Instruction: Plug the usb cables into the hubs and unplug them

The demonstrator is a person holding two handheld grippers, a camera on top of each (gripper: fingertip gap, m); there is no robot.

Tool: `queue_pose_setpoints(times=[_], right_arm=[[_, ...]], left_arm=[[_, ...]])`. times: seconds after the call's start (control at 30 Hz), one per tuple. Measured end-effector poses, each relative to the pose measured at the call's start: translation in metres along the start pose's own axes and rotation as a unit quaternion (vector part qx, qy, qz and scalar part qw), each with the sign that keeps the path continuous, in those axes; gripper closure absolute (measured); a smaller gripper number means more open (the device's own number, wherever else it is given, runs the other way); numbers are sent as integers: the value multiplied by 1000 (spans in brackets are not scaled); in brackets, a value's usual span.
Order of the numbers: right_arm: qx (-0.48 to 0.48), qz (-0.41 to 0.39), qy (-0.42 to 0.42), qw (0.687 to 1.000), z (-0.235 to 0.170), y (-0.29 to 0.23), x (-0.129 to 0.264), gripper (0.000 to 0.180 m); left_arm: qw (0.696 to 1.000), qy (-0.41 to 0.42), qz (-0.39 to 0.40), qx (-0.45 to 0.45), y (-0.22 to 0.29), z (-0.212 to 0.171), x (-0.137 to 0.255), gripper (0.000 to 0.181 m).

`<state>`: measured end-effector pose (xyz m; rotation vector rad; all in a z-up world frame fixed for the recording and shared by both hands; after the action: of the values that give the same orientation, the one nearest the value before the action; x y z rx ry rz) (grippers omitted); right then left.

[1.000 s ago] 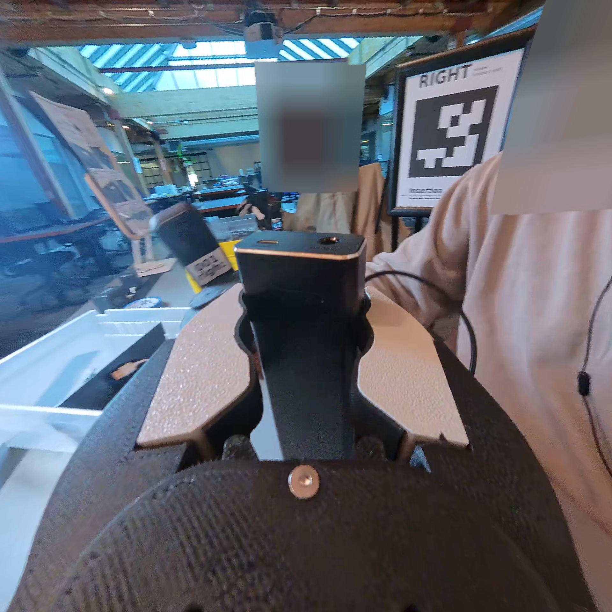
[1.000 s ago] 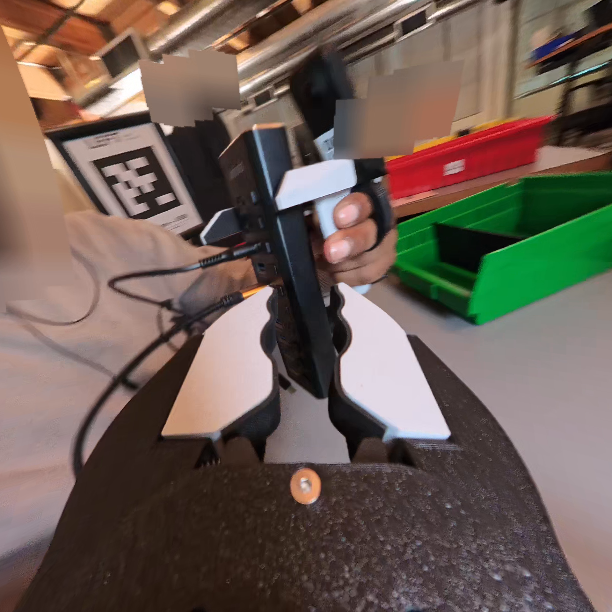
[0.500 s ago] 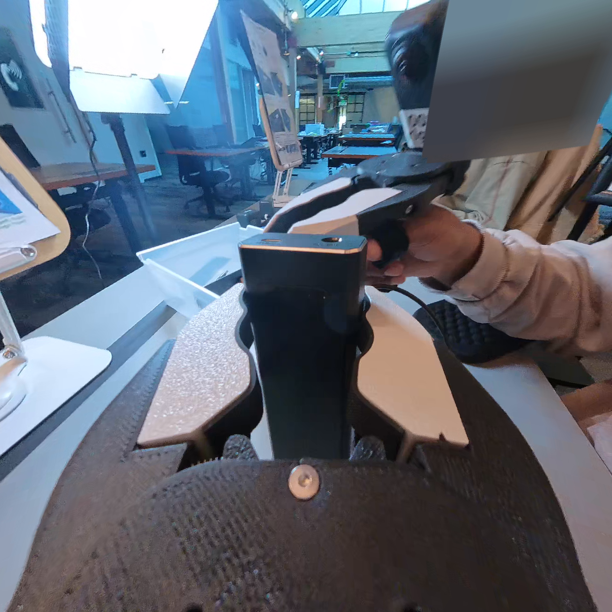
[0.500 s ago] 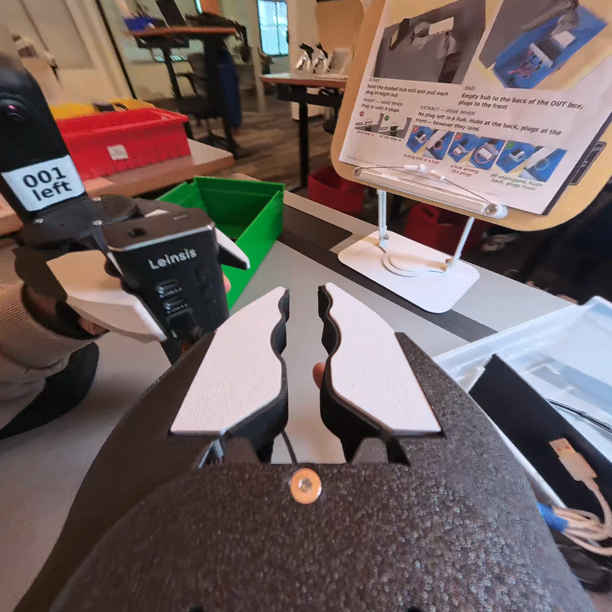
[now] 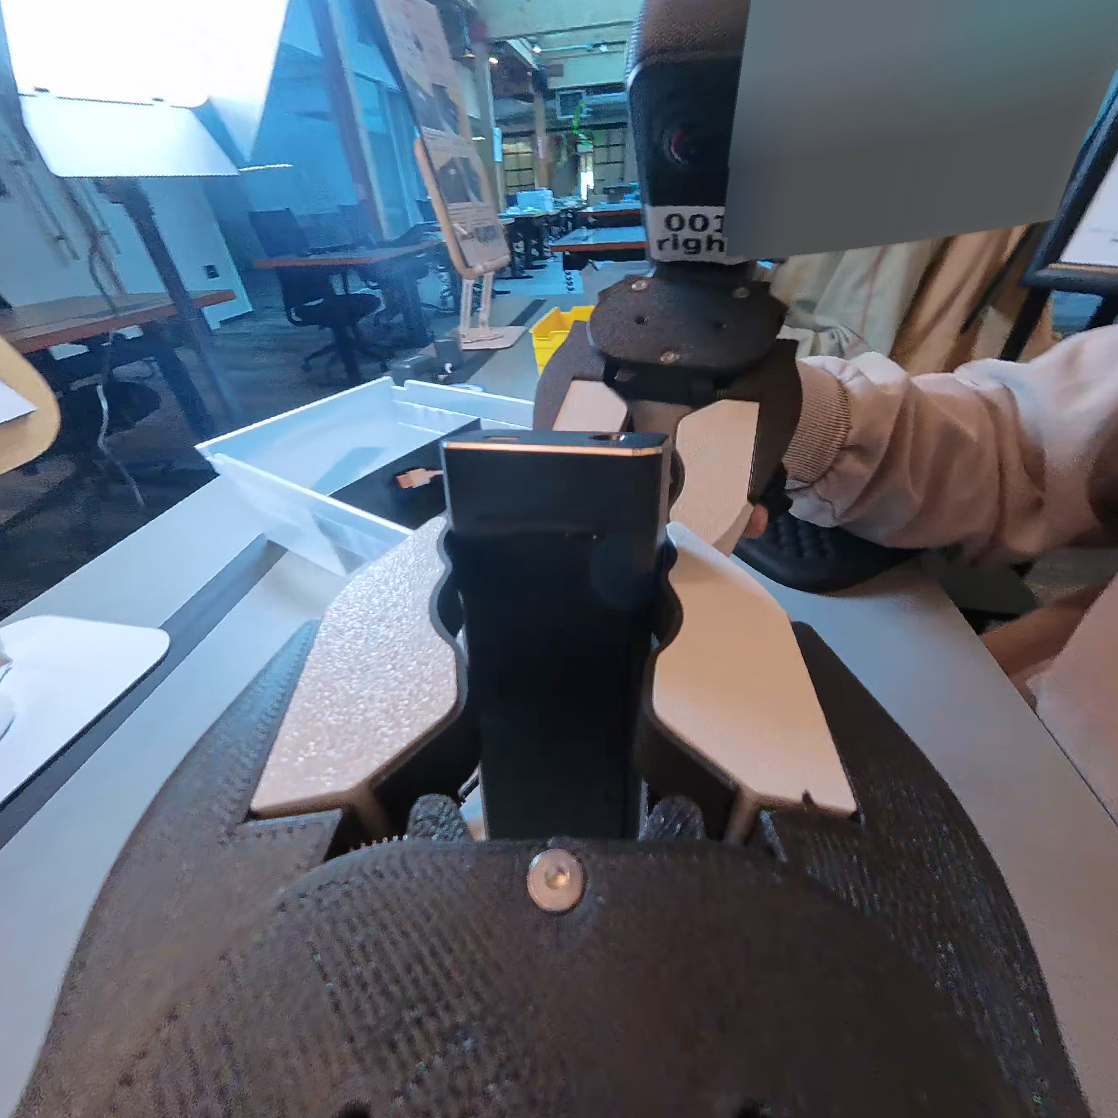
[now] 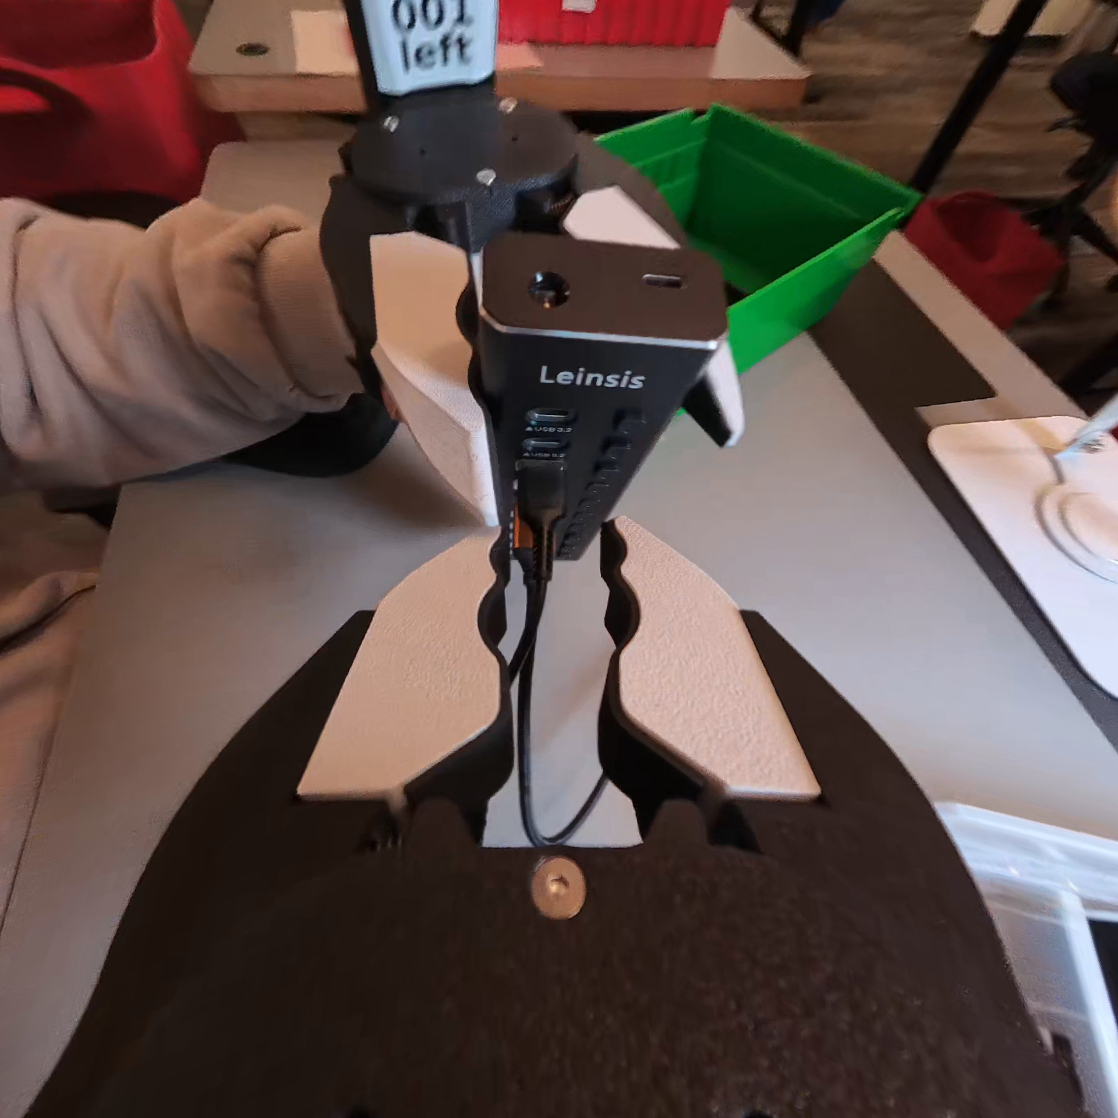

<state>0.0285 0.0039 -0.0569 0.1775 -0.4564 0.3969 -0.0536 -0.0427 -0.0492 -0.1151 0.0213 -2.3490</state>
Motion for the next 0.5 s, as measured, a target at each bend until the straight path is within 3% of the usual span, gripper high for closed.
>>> queue_pose_setpoints(times=[0.13,0.5], right_arm=[[39,28,24,999,1,-12,-9,163],[96,-15,-4,995,-9,-18,-6,164]], left_arm=[[999,-2,-24,-28,10,1,-2,118],[991,-73,-14,-115,19,-1,-4,118]])
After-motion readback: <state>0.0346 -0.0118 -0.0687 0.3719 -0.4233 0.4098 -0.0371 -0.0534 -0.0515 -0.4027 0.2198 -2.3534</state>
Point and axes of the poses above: each gripper's, where its closed fingertips meet, x back along the fingers, z out of its top, y = z × x across the jaws, the point moved 6 cm from there along x, back along the fingers, and after that the axes turned 2 degrees about -z, right-handed, at the moved point
